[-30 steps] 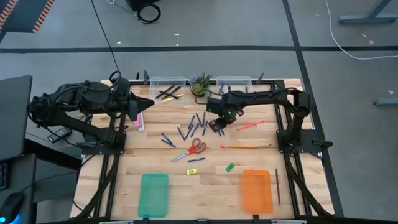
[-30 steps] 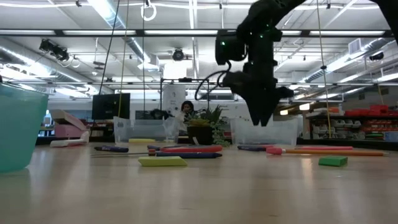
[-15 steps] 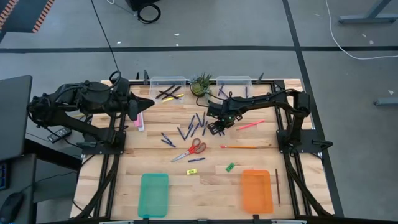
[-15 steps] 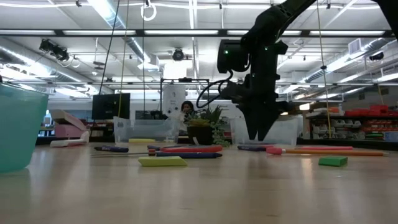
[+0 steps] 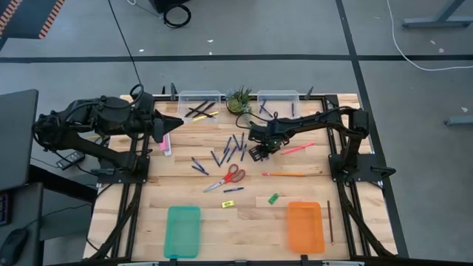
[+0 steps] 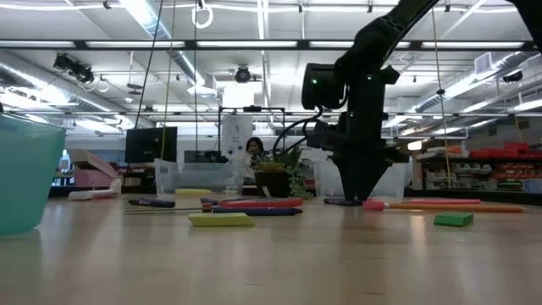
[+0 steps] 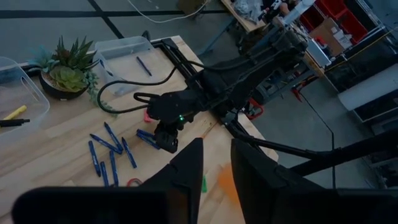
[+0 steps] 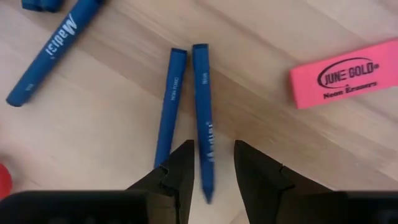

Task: Sort crayons/erasers/pens/pencils in bins
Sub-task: Put the blue crayon into the right transparent bin

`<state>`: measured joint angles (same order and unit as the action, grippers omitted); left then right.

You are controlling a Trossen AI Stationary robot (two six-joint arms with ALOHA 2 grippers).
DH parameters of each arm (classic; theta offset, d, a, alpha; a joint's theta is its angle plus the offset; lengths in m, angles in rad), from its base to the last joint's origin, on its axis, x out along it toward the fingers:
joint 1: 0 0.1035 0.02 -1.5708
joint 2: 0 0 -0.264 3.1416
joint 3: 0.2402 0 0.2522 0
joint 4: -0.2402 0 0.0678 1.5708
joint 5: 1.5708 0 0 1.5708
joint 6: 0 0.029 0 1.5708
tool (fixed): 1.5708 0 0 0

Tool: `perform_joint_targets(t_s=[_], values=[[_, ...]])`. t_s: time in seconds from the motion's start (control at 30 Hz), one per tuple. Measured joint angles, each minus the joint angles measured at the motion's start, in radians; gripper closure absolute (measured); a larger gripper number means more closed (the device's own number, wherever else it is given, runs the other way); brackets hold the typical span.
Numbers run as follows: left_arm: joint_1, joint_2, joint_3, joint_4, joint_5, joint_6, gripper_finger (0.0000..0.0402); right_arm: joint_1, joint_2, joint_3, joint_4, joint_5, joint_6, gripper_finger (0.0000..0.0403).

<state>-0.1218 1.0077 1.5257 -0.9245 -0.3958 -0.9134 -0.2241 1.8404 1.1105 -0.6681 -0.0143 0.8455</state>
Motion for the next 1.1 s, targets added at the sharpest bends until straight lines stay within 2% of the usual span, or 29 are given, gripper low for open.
perform_joint_targets(t_s=[0.37,0.8,0.97,1.1], values=[[0.000,0.000,0.000,0.000,0.000,-0.018,0.0314,0.000,-0.002,-0.013,0.004,0.027,-0.034,0.0295],[0.000,0.000,0.000,0.000,0.000,-0.018,0.0318,-0.006,-0.002,-0.011,-0.008,0.060,-0.060,0.0380],[0.000,0.000,0.000,0.000,0.000,-0.018,0.0316,-0.009,0.006,0.029,-0.018,0.077,-0.084,0.0385],[0.000,0.000,0.000,0.000,0.000,-0.017,0.0313,-0.011,0.006,0.116,-0.056,0.047,-0.121,0.0385]])
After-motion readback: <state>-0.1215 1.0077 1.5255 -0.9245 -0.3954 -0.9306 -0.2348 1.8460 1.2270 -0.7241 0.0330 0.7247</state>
